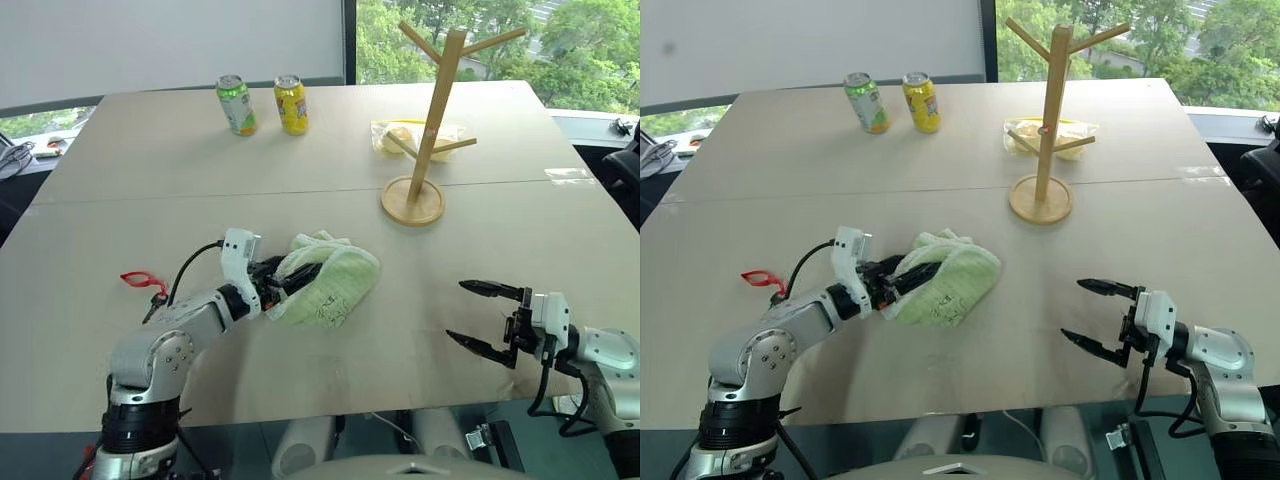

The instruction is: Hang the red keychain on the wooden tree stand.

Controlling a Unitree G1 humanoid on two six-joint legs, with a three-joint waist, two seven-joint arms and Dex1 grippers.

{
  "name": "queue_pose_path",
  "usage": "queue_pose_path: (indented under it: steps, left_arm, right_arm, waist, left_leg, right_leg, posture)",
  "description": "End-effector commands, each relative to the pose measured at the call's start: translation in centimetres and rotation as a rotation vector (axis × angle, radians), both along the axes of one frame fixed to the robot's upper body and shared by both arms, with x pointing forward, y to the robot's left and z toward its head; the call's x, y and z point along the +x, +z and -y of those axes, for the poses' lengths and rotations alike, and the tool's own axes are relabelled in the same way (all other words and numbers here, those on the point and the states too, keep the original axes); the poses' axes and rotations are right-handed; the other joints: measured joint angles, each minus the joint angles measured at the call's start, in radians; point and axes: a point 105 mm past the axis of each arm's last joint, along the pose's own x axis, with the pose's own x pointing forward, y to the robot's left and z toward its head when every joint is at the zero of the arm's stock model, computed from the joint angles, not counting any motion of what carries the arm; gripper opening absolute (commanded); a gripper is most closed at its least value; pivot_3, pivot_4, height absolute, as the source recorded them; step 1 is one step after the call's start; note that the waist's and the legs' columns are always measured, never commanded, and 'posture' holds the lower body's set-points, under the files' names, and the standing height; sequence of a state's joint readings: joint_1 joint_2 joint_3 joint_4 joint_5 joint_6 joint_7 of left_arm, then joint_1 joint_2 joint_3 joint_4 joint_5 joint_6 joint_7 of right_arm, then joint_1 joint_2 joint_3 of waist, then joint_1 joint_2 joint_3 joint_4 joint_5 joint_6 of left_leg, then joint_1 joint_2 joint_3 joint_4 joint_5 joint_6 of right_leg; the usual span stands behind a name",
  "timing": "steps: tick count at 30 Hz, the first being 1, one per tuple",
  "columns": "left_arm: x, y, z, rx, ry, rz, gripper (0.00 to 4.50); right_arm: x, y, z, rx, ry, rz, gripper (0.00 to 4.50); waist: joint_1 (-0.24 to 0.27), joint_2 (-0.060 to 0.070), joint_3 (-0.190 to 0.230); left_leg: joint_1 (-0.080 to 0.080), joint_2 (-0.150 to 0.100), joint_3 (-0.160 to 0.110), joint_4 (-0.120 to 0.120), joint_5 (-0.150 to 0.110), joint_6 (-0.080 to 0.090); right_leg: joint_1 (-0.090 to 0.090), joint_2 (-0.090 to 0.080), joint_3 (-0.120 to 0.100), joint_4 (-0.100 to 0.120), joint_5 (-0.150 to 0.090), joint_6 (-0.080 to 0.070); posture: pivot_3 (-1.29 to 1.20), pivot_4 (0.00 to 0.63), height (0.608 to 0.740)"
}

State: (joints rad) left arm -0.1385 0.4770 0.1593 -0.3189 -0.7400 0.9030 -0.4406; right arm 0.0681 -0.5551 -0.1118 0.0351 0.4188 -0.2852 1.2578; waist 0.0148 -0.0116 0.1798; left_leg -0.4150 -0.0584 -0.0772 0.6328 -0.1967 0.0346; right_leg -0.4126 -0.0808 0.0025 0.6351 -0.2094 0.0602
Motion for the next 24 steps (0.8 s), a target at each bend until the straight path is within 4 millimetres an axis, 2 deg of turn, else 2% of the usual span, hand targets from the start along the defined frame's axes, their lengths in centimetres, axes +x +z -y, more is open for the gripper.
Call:
queue_pose_path:
  steps: [1, 3, 6, 12, 14, 18, 21, 23, 24]
  left_arm:
    - [-0.6, -0.4, 1.3, 0.010, -0.075, -0.026, 4.46]
    - [-0.9, -0.5, 1.7, 0.002, -0.097, -0.039, 4.46]
    - [-1.4, -0.7, 2.2, -0.022, -0.125, -0.067, 3.66]
    - [-1.5, -0.3, 2.5, -0.024, -0.140, -0.061, 0.73]
    - [-1.3, -0.2, 2.5, -0.027, -0.136, -0.054, 0.06]
    - [-0.5, 0.3, 2.4, -0.024, -0.107, -0.026, 0.06]
    - [0.9, 1.5, 1.8, -0.034, -0.027, 0.066, 0.06]
    - [2.7, 3.2, 0.2, -0.060, 0.109, 0.169, 0.06]
    - [4.2, 4.6, -1.6, -0.074, 0.242, 0.249, 0.06]
  right_arm:
    - [0.1, 0.7, -0.3, 0.007, 0.002, 0.040, 4.50]
    - [0.1, 0.6, -0.3, 0.009, -0.003, 0.042, 4.50]
    - [0.4, 0.9, -0.4, 0.021, -0.017, 0.048, 4.50]
    - [0.5, 1.0, -0.4, 0.024, -0.027, 0.053, 4.50]
    - [0.5, 1.1, -0.4, 0.025, -0.028, 0.054, 4.50]
    - [0.5, 1.1, -0.4, 0.027, -0.033, 0.053, 4.50]
    - [0.6, 1.1, -0.4, 0.027, -0.038, 0.056, 4.50]
    - [0.7, 1.2, -0.4, 0.026, -0.039, 0.058, 4.50]
    - [0.7, 1.2, -0.4, 0.027, -0.039, 0.059, 4.50]
  waist:
    - [0.000, 0.000, 0.000]
    - [0.000, 0.000, 0.000]
    - [0.000, 0.000, 0.000]
    - [0.000, 0.000, 0.000]
    - [0.000, 0.000, 0.000]
    - [0.000, 0.000, 0.000]
    - [0.000, 0.000, 0.000]
    - [0.000, 0.000, 0.000]
    - [0.001, 0.000, 0.000]
  left_leg:
    - [0.000, 0.000, 0.000, 0.000, 0.000, 0.000]
    - [0.000, 0.000, 0.000, 0.000, 0.000, 0.000]
    - [0.000, 0.000, 0.000, 0.000, 0.000, 0.000]
    - [0.000, 0.000, 0.000, 0.000, 0.000, 0.000]
    - [0.000, 0.000, 0.000, 0.000, 0.000, 0.000]
    - [0.000, 0.000, 0.000, 0.000, 0.000, 0.000]
    - [0.000, 0.000, 0.000, 0.000, 0.000, 0.000]
    - [0.000, 0.000, 0.000, 0.000, 0.000, 0.000]
    - [0.000, 0.000, 0.000, 0.000, 0.000, 0.000]
  right_leg:
    - [0.000, 0.000, 0.000, 0.000, 0.000, 0.000]
    - [0.000, 0.000, 0.000, 0.000, 0.000, 0.000]
    - [0.000, -0.001, 0.000, 0.000, 0.000, 0.000]
    - [0.000, -0.001, 0.000, 0.000, 0.000, 0.000]
    - [0.000, -0.001, 0.000, 0.000, 0.000, 0.000]
    - [0.000, -0.001, 0.000, 0.000, 0.000, 0.000]
    - [0.000, -0.001, 0.000, 0.000, 0.000, 0.000]
    - [0.000, -0.001, 0.000, 0.000, 0.000, 0.000]
    - [0.000, -0.001, 0.000, 0.000, 0.000, 0.000]
  posture:
    - [0.00, 0.150, 0.740]
    - [0.00, 0.150, 0.740]
    - [0.00, 0.150, 0.740]
    - [0.00, 0.150, 0.740]
    - [0.00, 0.150, 0.740]
    - [0.00, 0.150, 0.740]
    - [0.00, 0.150, 0.740]
    - [0.00, 0.150, 0.740]
    - [0.00, 0.150, 0.740]
